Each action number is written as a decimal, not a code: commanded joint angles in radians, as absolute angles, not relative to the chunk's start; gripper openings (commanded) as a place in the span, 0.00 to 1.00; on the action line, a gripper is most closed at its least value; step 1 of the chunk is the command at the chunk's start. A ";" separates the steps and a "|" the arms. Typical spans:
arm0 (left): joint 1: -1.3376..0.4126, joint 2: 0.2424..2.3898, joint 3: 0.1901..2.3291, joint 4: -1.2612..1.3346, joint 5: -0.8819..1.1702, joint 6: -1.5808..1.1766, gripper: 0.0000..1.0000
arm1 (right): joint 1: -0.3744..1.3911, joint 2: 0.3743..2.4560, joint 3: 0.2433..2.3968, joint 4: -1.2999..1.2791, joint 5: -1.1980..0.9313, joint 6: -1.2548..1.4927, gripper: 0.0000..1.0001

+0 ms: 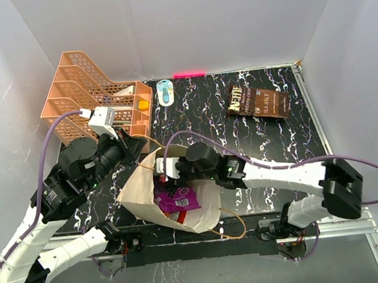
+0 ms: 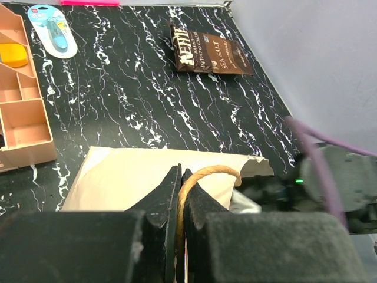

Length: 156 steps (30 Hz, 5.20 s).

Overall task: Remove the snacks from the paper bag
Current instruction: Take out the snack from the paper bag, then place the snack at the center of the board, then take out the snack from the paper bag.

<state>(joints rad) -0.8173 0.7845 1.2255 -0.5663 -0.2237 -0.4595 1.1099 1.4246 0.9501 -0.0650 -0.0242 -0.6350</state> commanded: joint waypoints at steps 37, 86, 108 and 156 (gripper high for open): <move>-0.815 0.739 1.238 -0.638 -0.354 -0.429 0.00 | 1.115 0.891 1.354 -0.393 1.008 -0.163 0.07; -0.813 0.674 1.203 -0.645 -0.326 -0.348 0.00 | 0.121 2.309 2.082 -0.747 0.901 -0.128 0.07; -0.814 0.667 1.211 -0.678 -0.347 -0.364 0.00 | 0.139 2.503 2.154 -0.898 0.912 0.039 0.16; -0.813 0.668 1.073 -0.535 -0.007 -0.344 0.02 | 1.022 0.975 0.885 -0.231 -0.516 -0.506 0.77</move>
